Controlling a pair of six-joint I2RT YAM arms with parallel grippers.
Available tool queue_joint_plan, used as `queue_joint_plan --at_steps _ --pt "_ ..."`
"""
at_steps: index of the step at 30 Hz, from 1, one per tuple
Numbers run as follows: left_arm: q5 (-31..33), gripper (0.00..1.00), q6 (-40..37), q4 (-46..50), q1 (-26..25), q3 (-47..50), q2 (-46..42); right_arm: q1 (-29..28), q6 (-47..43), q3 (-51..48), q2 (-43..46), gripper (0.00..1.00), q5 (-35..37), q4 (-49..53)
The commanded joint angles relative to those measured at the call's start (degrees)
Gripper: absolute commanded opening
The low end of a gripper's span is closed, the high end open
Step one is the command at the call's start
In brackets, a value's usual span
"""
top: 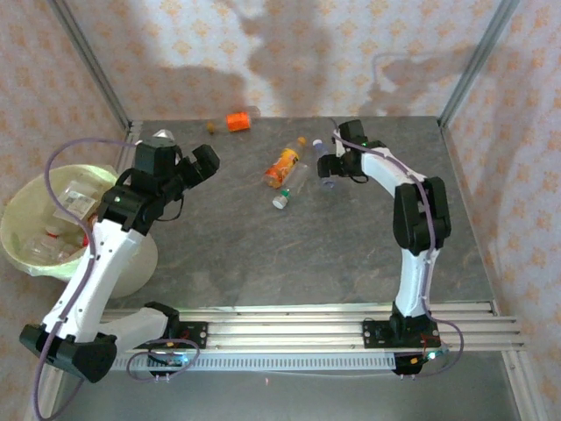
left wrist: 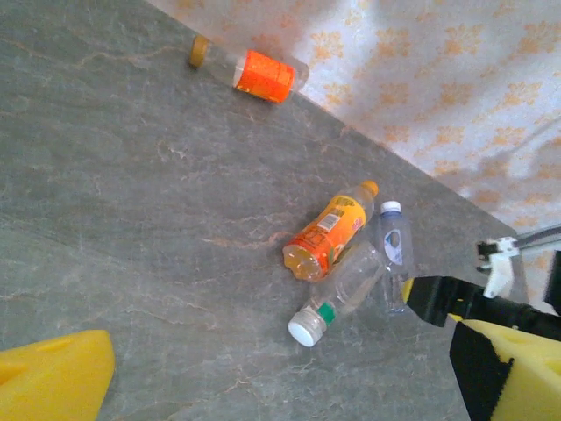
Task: Put the plastic bottles in the bin
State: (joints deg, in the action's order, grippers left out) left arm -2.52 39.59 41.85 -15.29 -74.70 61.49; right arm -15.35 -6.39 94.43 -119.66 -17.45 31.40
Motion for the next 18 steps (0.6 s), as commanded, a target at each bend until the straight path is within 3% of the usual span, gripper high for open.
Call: queue_joint_plan --at_steps 1,7,18 --pt "2.13 1.00 -0.22 -1.67 -0.27 1.26 -1.55 -0.31 -1.61 3.98 -3.15 0.81 -0.85 6.57" --pt "1.20 1.00 -0.84 -0.80 -0.27 1.04 -0.38 -1.14 -1.07 9.48 -8.25 0.75 2.26 10.60" --pt "-0.33 1.00 -1.01 -1.05 -0.27 1.65 1.15 -1.54 1.18 2.97 -4.26 0.56 3.87 4.91"
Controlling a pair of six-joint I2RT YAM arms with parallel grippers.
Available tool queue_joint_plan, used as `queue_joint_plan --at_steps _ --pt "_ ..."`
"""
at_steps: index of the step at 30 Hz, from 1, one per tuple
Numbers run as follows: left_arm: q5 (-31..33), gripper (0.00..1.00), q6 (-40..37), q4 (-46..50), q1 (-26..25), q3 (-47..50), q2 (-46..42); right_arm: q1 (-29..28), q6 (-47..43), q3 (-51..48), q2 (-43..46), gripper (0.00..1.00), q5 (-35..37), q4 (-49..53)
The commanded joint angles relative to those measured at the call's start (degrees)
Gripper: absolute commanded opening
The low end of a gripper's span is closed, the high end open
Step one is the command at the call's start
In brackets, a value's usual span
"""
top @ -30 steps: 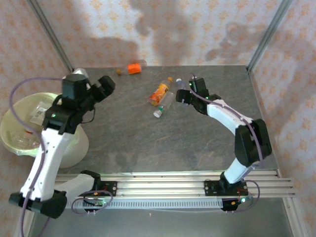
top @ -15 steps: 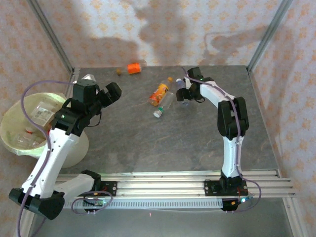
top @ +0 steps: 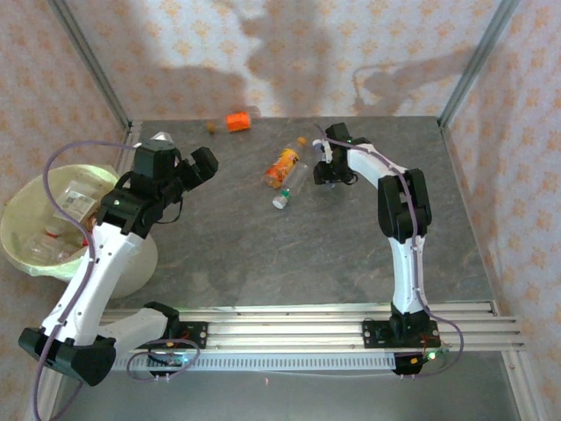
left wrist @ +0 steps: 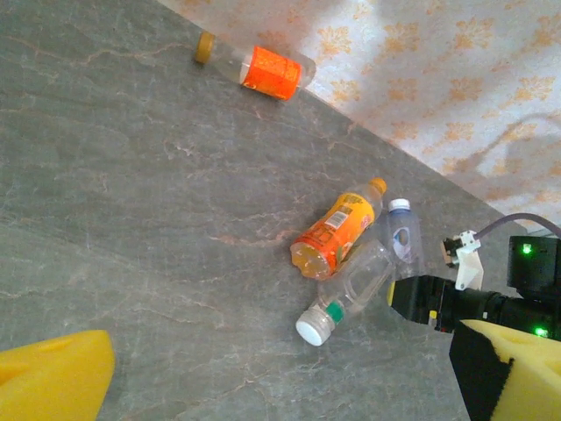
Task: Put the plastic bottles in the bin
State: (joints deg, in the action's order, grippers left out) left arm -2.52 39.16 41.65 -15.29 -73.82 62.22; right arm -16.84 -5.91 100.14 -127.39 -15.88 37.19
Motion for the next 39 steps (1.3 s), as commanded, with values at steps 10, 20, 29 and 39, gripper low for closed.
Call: queue_joint_plan --at_steps 10,20,29,39 --pt "-6.39 1.00 -0.75 -4.93 -0.27 1.64 2.60 -0.08 4.93 -18.02 19.43 0.42 1.44 -11.39" --pt "-18.21 1.00 -0.39 -13.59 -0.27 3.60 4.38 -3.02 9.15 -31.98 39.92 0.37 -9.46 -23.34" --pt "-30.42 1.00 1.61 -26.45 -0.66 5.36 5.80 -9.92 11.74 -36.42 49.38 0.36 -21.27 -29.44" --pt "-27.89 1.00 -6.02 -23.15 -6.51 -0.11 10.92 -17.82 14.83 -33.76 46.70 0.36 -28.96 -33.29"
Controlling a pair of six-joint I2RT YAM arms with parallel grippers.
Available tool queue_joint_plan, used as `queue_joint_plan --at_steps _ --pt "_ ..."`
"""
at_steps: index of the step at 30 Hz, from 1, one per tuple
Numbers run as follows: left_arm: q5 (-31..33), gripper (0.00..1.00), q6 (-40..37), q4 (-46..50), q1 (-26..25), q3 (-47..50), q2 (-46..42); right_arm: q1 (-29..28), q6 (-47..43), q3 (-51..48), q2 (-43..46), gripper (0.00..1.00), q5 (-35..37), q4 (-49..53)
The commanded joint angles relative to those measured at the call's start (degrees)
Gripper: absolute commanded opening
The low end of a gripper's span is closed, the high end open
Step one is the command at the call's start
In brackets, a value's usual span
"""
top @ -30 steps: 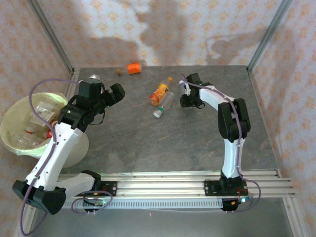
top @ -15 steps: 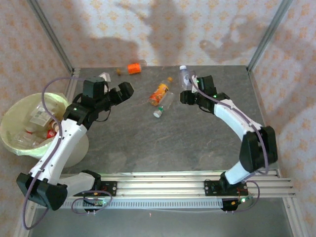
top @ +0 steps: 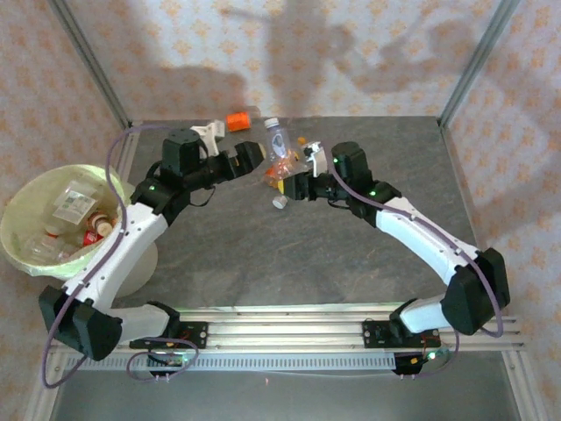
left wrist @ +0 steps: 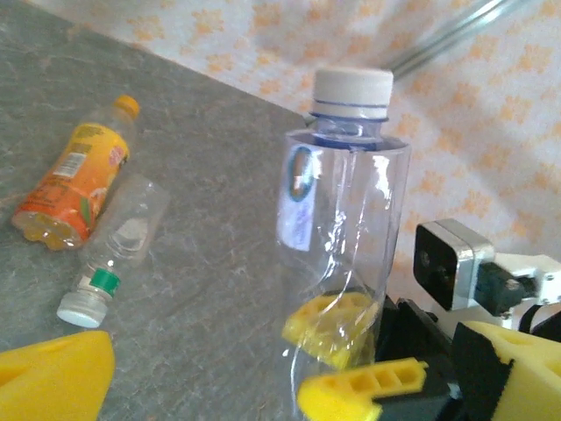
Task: Put the plastic bottles in the bin
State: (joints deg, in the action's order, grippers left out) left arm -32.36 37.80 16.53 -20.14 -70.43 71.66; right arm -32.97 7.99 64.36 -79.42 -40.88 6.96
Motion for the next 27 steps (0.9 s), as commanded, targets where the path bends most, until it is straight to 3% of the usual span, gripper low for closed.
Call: queue_joint_plan --at_steps 1,7,10,15,20,27 --pt "2.76 1.00 -5.22 2.58 -2.14 -4.29 2.26 -2.19 0.94 2.52 -1.50 0.36 -4.18 -3.05" --pt "5.53 0.99 -4.11 0.80 -3.30 -4.89 5.11 -4.38 1.00 4.50 -2.91 0.36 -5.27 -3.03" --pt "7.22 0.89 -2.95 1.75 -3.24 -4.91 6.14 -4.56 2.26 4.14 -2.58 0.36 -5.43 -4.51" --pt "7.61 0.83 -1.64 3.06 -3.42 -5.01 7.98 -4.82 2.21 4.46 -2.14 0.36 -6.71 -5.22" --pt "8.42 0.65 0.04 1.80 -3.41 -4.46 8.09 -4.82 1.77 4.90 -2.52 0.37 -6.50 -4.56" --pt "11.39 0.56 1.66 0.03 -3.28 -3.76 7.09 -4.82 0.67 5.75 -2.86 0.66 -4.40 -1.32"
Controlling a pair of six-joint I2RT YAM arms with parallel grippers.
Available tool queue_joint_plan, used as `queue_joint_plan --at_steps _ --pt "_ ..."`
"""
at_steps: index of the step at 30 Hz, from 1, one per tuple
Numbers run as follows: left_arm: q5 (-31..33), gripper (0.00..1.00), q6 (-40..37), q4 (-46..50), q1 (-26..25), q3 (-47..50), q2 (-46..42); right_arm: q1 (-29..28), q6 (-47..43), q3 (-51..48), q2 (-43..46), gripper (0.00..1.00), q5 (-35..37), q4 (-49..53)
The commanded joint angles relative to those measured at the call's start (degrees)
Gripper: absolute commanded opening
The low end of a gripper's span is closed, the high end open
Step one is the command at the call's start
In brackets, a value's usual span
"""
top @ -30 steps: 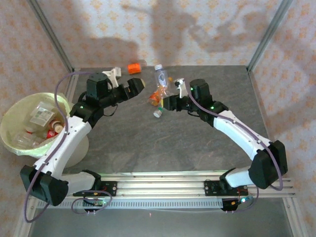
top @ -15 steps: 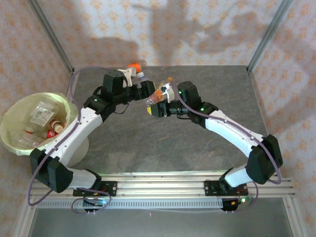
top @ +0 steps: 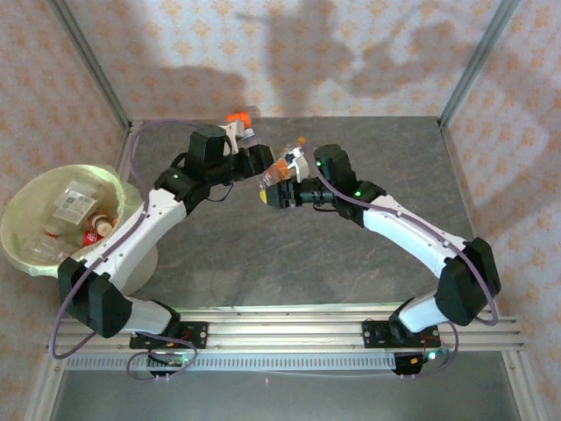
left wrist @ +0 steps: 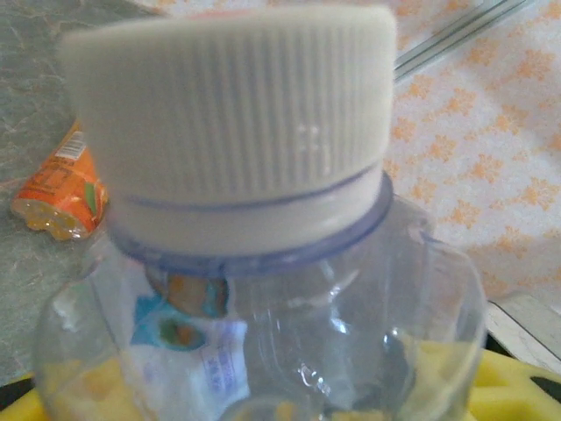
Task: Put the plastic bottles in the bin
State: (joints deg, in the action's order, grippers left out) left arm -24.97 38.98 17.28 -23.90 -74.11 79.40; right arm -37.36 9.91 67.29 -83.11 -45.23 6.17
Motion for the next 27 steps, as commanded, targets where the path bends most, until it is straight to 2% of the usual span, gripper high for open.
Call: queue_joint_plan --at_steps 1,4,8,10,15,17,22,27 --pt "4.60 0.55 0.57 -0.88 0.45 0.05 -0.84 -0.43 -1.45 2.74 1.06 0.71 0.54 -0.17" --pt "5.90 0.53 0.94 -1.11 0.49 0.36 -1.59 -0.41 -1.43 1.76 2.39 0.85 3.58 -0.25" --pt "8.50 0.52 1.29 -0.79 0.57 0.56 -2.69 -0.43 -1.40 -1.37 6.03 0.96 10.17 -2.16" --pt "10.76 0.51 1.02 0.16 0.62 0.45 -3.37 -0.43 -1.68 -3.01 8.45 0.99 14.05 -2.52" --pt "16.38 0.51 -0.45 6.02 1.86 -2.53 -5.96 -0.43 -3.14 -6.12 13.36 0.99 23.67 -1.96" --pt "21.81 0.51 -2.66 10.43 1.87 -4.71 -7.43 -0.44 -3.42 -7.43 14.81 0.99 29.61 -1.52" --pt "41.13 0.51 -6.17 23.80 1.91 -13.12 -8.78 -0.42 -3.20 -9.19 16.52 0.99 42.12 -1.87" --pt "52.16 0.51 -11.24 23.23 1.93 -13.86 -13.06 -0.34 -1.85 -10.02 16.90 0.99 47.24 -1.78"
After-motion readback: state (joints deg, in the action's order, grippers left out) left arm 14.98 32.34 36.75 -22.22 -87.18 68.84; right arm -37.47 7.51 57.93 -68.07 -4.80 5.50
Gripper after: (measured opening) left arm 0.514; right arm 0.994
